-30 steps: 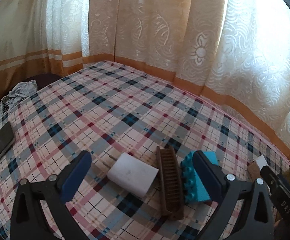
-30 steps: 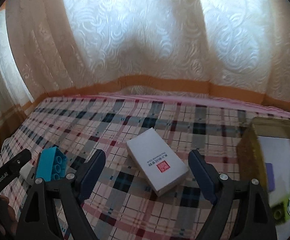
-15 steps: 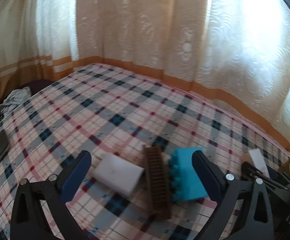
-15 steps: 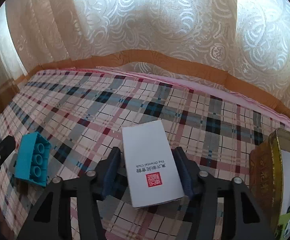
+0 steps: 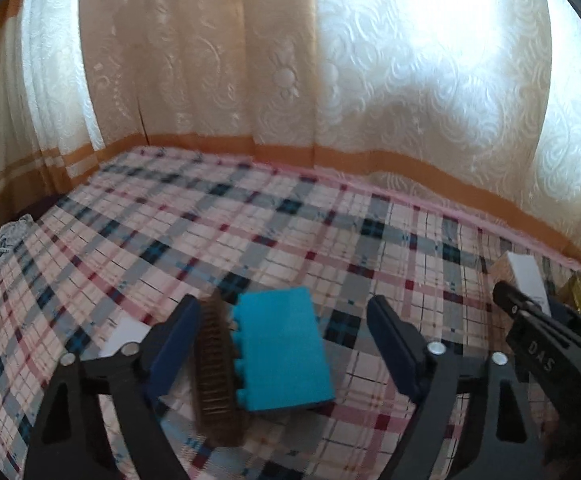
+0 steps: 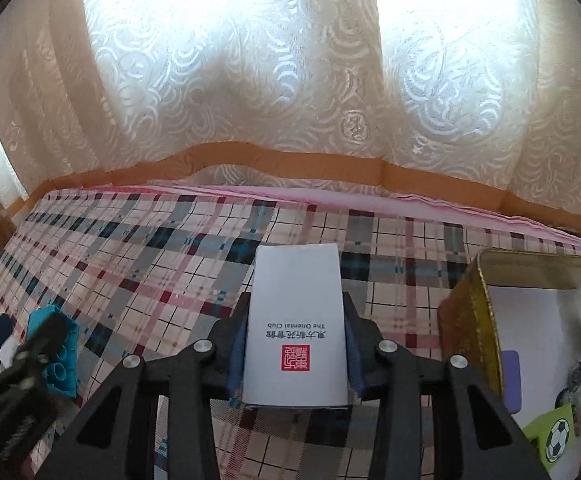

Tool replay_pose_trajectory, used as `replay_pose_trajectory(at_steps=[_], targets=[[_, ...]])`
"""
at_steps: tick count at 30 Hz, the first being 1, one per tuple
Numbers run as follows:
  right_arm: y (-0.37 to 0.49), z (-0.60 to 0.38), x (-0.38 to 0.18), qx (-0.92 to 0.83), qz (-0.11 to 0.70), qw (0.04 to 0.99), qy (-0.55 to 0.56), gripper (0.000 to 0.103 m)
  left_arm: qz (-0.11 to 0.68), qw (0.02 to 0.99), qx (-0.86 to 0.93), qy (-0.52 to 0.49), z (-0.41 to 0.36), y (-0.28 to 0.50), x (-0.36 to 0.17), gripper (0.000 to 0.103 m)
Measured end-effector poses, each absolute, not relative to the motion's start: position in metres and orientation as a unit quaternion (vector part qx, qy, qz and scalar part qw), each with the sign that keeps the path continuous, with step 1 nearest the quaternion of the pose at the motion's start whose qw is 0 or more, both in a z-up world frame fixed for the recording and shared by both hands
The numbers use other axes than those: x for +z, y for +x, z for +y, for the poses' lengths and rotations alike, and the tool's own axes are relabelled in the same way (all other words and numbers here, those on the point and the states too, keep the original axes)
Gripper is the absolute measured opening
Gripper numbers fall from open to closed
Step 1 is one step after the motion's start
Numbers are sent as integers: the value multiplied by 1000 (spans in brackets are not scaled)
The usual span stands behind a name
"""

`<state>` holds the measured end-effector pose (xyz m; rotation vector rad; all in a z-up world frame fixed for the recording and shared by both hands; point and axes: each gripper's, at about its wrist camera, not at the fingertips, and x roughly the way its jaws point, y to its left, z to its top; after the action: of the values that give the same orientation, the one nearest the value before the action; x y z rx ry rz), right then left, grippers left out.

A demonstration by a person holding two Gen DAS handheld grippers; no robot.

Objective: Organize rigid objects
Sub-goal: 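Grasp the blue toy brick with the left tool while the right tool lifts the white box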

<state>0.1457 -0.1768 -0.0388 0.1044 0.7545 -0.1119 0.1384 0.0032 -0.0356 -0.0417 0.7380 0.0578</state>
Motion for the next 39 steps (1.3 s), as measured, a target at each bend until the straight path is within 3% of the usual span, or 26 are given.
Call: replay_pose_trajectory(at_steps=[3, 9, 35, 36, 39], targets=[[145, -180, -39, -55, 369, 926, 58, 43, 393, 919, 29, -19, -7, 151, -45, 74], [149, -189, -44, -53, 382, 919, 86, 43, 423, 905, 41, -15, -26, 165, -54, 71], [151, -189, -49, -49, 392, 914, 93, 43, 423, 902, 91, 1, -29, 160, -53, 75], [151, -190, -49, -49, 393, 913, 95, 43, 424, 901, 92, -10, -27, 159, -53, 76], [152, -190, -50, -48, 398, 911, 96, 43, 433, 893, 114, -45, -18, 160, -58, 97]])
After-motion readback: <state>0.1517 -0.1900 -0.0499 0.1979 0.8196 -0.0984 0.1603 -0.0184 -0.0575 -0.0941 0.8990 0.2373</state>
